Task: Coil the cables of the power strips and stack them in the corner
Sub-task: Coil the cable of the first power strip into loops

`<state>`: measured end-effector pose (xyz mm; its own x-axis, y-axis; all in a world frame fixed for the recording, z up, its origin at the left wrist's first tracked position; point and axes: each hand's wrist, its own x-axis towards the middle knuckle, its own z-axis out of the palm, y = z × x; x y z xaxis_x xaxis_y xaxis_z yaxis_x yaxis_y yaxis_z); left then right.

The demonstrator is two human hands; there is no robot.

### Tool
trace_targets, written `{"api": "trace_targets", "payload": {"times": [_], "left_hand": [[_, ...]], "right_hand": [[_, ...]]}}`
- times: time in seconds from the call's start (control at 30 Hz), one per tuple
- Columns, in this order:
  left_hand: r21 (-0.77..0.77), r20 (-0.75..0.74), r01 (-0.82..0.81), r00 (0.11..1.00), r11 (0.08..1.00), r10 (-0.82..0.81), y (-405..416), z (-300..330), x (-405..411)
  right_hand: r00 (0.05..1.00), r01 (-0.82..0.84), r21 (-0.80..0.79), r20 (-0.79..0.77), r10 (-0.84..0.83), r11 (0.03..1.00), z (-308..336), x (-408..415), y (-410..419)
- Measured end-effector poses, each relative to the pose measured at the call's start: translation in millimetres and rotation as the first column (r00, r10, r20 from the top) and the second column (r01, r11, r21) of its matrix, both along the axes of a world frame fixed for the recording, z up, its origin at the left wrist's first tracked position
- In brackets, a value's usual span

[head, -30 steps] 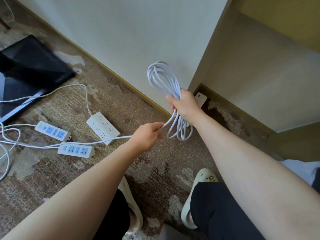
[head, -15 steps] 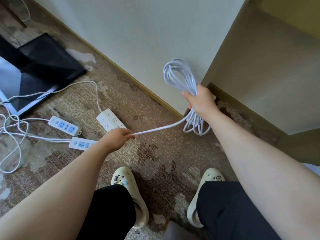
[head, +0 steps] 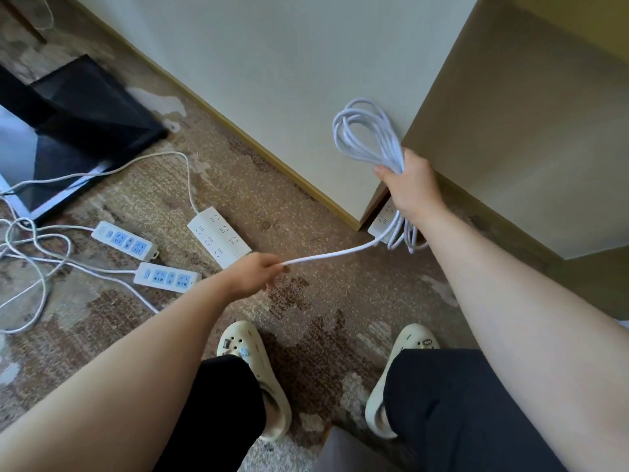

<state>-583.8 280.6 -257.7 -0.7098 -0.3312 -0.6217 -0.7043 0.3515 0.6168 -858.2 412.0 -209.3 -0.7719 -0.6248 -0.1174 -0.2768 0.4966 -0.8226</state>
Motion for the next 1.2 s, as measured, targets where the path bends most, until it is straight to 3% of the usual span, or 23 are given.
{"api": "trace_targets", "payload": {"times": [0.1, 0.23, 0.4, 0.5, 0.57, 0.63, 0.73, 0.97, 1.03, 1.2], "left_hand": [[0.098, 0.07, -0.074, 0.995, 0.992, 0.067, -18, -10, 28], [-0.055, 0.189, -0.04, 0.981, 0.998, 0.05, -21, -14, 37], [-0.333, -0.041, 0.163, 0.981, 0.929, -0.187, 14, 34, -40], [-0.544, -0.198, 0.146, 0.935, 0.826, -0.295, 40, 60, -72], [-0.509, -0.166, 0.168, 0.943, 0.844, -0.287, 50, 58, -78], [-0.367, -0.08, 0.17, 0.974, 0.914, -0.213, 47, 49, -76], [-0.269, -0.084, 0.059, 0.993, 0.961, -0.084, 24, 40, -65], [-0.283, 0.066, -0.073, 0.993, 0.956, 0.096, -17, 21, -17], [-0.284, -0.003, -0.076, 0.997, 0.956, 0.078, -12, 27, -27], [-0.278, -0.344, -0.105, 0.939, 0.955, 0.003, 23, 58, -79]], "right_hand": [[1.0, 0.007, 0.01, -0.03, -0.006, 1.0, -1, -5, 4], [1.0, -0.011, 0.014, -0.026, 0.011, 1.0, -2, -2, 4], [0.986, -0.157, 0.069, 0.059, 0.154, 0.985, 2, 6, 1], [0.972, -0.22, 0.104, 0.101, 0.21, 0.97, 3, 14, 0], [0.973, -0.214, 0.111, 0.11, 0.202, 0.97, 1, 17, 2], [0.977, -0.196, 0.108, 0.106, 0.185, 0.975, -1, 18, 4], [0.986, -0.162, 0.11, 0.054, 0.157, 0.981, -4, 14, 6], [0.993, -0.118, 0.083, 0.016, 0.117, 0.99, -6, 1, 5], [0.988, -0.153, 0.085, 0.037, 0.15, 0.985, -5, 4, 4], [0.949, -0.258, 0.045, 0.2, 0.245, 0.965, -4, 21, -3]]}}
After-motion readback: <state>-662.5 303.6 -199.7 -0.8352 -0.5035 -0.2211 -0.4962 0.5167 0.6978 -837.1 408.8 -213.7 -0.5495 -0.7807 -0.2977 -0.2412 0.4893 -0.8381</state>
